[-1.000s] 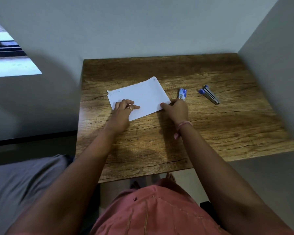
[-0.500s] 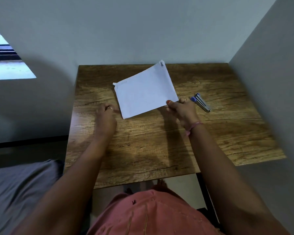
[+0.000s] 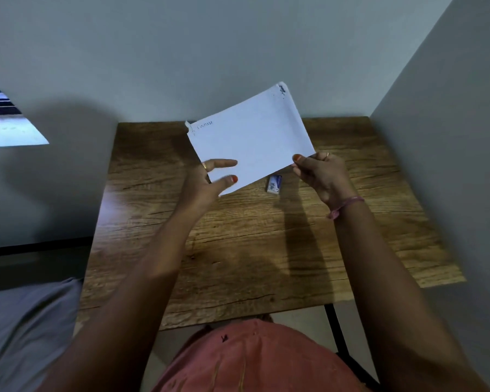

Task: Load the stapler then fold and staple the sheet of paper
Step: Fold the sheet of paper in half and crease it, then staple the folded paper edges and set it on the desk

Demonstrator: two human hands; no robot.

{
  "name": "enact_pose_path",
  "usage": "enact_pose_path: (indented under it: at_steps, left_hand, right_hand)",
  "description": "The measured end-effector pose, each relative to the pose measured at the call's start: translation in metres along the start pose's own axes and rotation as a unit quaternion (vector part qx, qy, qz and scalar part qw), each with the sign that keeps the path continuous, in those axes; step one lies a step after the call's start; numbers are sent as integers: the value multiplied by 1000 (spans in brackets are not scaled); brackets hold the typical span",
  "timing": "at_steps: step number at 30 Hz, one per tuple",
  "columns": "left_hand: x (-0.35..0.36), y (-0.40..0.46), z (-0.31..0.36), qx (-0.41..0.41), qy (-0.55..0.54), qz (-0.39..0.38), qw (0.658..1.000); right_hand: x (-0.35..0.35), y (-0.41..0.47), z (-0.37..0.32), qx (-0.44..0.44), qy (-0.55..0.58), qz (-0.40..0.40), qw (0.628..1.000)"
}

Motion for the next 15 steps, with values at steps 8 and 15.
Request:
enact_pose_path:
  at_steps: [8, 15]
  left_hand:
    - [25, 3, 27, 20, 121, -131, 984]
    - [18, 4, 48, 25, 44, -106, 993]
  right_hand:
    - [-18, 18, -12, 11, 15, -16, 1000]
    - [-50, 38, -4, -97, -375, 66, 920]
Point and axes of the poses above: each hand's wrist, its own y-axis towards the middle knuckle, its own x-axis out of the palm, z = x × y, the point moved 7 cm from there along y, towards the middle knuckle
